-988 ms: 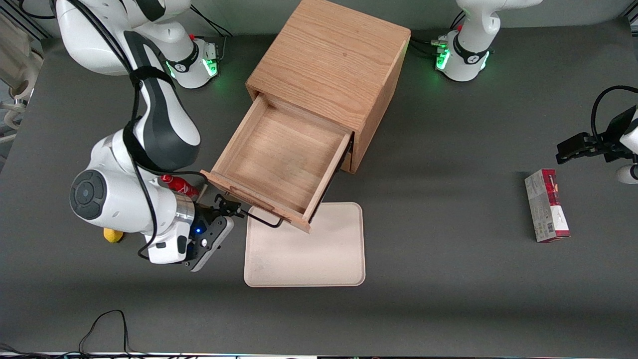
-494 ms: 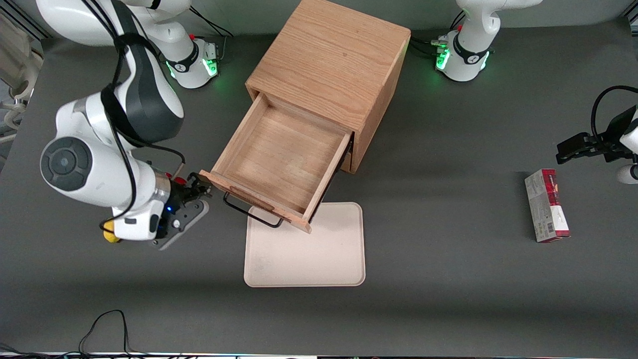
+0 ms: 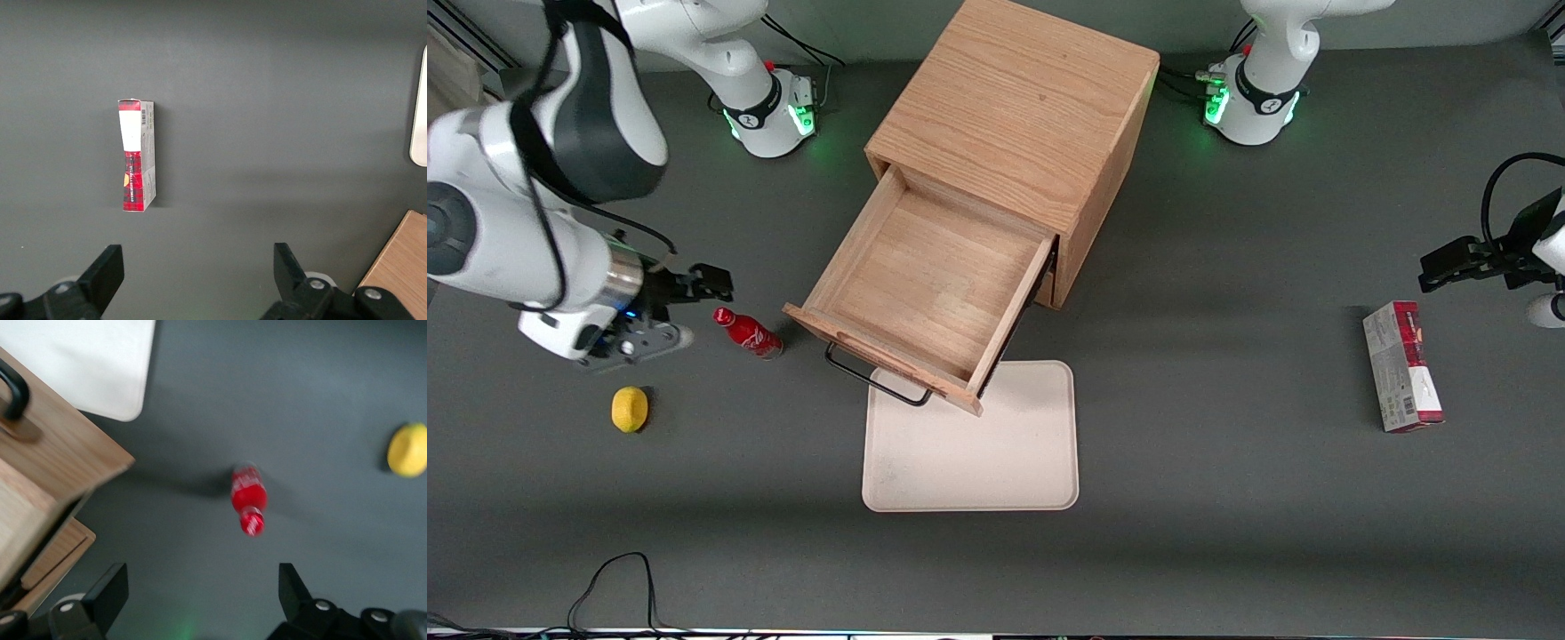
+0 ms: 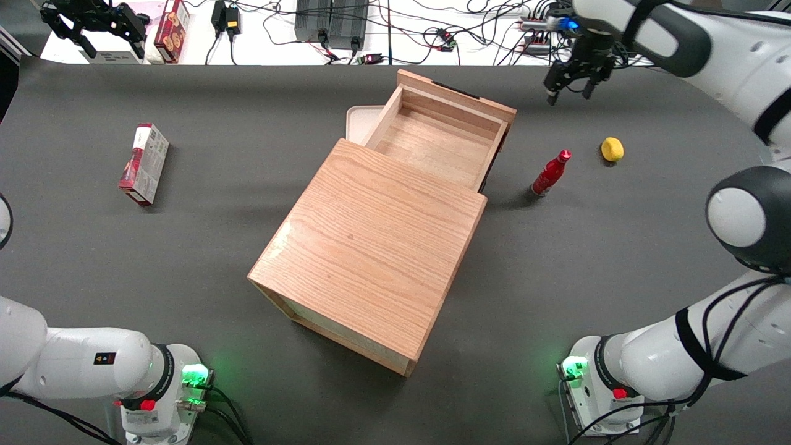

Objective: Open upper drawer

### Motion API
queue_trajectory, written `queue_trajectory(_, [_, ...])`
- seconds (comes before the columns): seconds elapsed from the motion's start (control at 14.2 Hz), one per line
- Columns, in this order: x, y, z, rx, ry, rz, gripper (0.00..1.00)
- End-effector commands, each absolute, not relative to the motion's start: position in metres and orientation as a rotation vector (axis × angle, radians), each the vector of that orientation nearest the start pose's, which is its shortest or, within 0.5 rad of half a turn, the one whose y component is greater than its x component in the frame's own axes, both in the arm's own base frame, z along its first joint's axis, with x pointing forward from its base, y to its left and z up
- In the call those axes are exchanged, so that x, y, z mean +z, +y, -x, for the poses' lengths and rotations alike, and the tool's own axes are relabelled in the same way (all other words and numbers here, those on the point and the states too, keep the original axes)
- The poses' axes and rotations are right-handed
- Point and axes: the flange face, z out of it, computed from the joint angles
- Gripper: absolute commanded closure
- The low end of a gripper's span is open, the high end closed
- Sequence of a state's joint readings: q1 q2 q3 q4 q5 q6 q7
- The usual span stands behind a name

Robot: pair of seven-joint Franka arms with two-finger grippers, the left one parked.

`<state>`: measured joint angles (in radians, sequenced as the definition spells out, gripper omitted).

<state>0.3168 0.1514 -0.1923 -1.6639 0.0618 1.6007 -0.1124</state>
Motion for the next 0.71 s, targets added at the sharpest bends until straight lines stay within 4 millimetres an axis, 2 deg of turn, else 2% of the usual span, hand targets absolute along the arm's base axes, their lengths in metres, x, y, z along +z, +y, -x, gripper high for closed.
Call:
queue_trajectory(0.0, [0.514, 0.04, -0.568, 0.358, -0.207, 3.092, 0.01])
queue_trajectory(0.07, [0.52, 0.029, -0.57, 0.339, -0.178, 3.089, 0.0])
queue_trajectory(0.35, [0.542, 0.02, -0.575, 0.25, -0.149, 3.097, 0.0])
queue_trajectory(0.56, [0.564, 0.011, -0.57, 0.169, -0.134, 3.097, 0.0])
queue_trajectory(0.64, [0.567, -0.006, -0.569, 0.159, -0.092, 3.094, 0.0])
